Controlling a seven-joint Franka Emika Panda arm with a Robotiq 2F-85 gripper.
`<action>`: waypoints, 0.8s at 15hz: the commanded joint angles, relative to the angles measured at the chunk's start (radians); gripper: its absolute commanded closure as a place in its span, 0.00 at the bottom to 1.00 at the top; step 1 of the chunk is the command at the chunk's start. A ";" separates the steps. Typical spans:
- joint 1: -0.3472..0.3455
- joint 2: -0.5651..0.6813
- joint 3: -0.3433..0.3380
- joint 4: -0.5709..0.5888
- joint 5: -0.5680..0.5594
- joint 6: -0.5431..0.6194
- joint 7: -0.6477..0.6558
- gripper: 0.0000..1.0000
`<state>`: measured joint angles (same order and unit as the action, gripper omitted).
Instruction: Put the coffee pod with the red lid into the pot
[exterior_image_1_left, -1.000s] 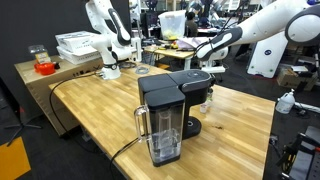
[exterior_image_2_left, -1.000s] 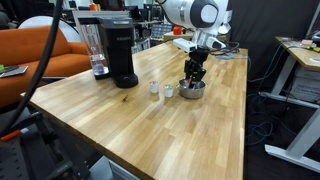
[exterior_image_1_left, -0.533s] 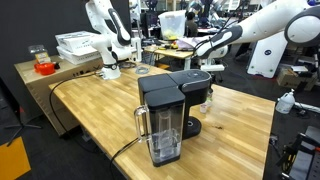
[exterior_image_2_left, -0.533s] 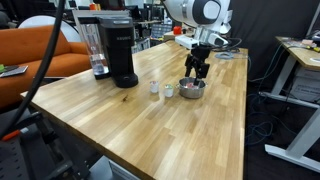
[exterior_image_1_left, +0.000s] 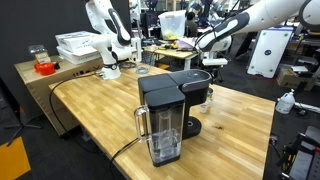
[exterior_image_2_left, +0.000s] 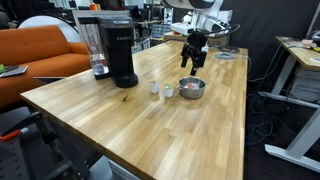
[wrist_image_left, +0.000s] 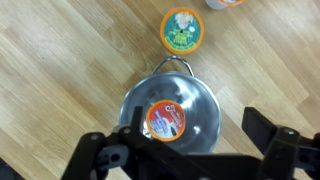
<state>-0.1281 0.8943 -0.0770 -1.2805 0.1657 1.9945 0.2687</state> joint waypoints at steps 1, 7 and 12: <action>0.002 -0.160 0.003 -0.243 0.011 0.056 -0.039 0.00; 0.032 -0.379 -0.013 -0.591 -0.013 0.124 -0.053 0.00; 0.039 -0.577 -0.027 -0.904 -0.015 0.237 -0.038 0.00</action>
<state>-0.1004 0.4379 -0.0869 -2.0086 0.1580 2.1403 0.2320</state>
